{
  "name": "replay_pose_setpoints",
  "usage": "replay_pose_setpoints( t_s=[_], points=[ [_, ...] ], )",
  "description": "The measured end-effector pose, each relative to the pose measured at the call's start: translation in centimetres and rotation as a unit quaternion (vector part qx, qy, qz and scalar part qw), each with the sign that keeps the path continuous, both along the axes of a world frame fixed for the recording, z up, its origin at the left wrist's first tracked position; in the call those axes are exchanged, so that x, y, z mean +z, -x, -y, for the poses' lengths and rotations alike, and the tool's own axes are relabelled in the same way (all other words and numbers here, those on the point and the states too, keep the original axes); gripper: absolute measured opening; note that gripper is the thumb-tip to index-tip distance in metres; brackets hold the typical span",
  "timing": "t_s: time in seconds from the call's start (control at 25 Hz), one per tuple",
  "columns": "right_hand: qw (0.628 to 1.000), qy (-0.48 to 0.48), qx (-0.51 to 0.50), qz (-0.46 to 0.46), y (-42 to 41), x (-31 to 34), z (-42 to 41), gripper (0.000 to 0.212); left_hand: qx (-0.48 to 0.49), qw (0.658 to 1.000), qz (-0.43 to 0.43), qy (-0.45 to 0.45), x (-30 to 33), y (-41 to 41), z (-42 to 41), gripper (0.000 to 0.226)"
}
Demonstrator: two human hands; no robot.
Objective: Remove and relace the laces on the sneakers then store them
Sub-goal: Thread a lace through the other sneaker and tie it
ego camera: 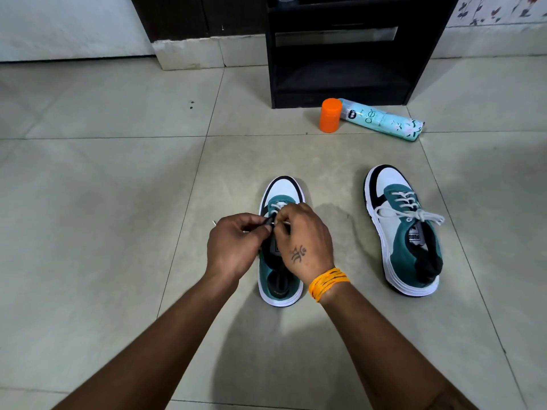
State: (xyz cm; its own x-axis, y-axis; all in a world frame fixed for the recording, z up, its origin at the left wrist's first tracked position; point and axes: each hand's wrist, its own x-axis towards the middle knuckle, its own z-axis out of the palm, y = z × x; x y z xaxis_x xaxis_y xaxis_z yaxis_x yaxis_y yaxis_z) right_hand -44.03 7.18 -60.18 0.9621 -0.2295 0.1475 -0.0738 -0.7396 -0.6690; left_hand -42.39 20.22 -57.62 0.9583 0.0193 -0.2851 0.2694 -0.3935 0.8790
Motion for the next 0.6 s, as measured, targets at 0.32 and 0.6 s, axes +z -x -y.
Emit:
replay_pose_setpoints(
  t_s=[0.32,0.6],
  points=[
    [0.993,-0.093,-0.053,0.052,1.2,-0.7,-0.2,0.013,-0.038,0.997,0.048,-0.048,-1.6,-1.4,-0.6,0.016],
    [0.987,-0.103,-0.113,0.059,4.0,-2.1,0.1,0.022,-0.151,0.906,0.093,-0.385,-2.5,-1.5,-2.1,0.013]
  ],
)
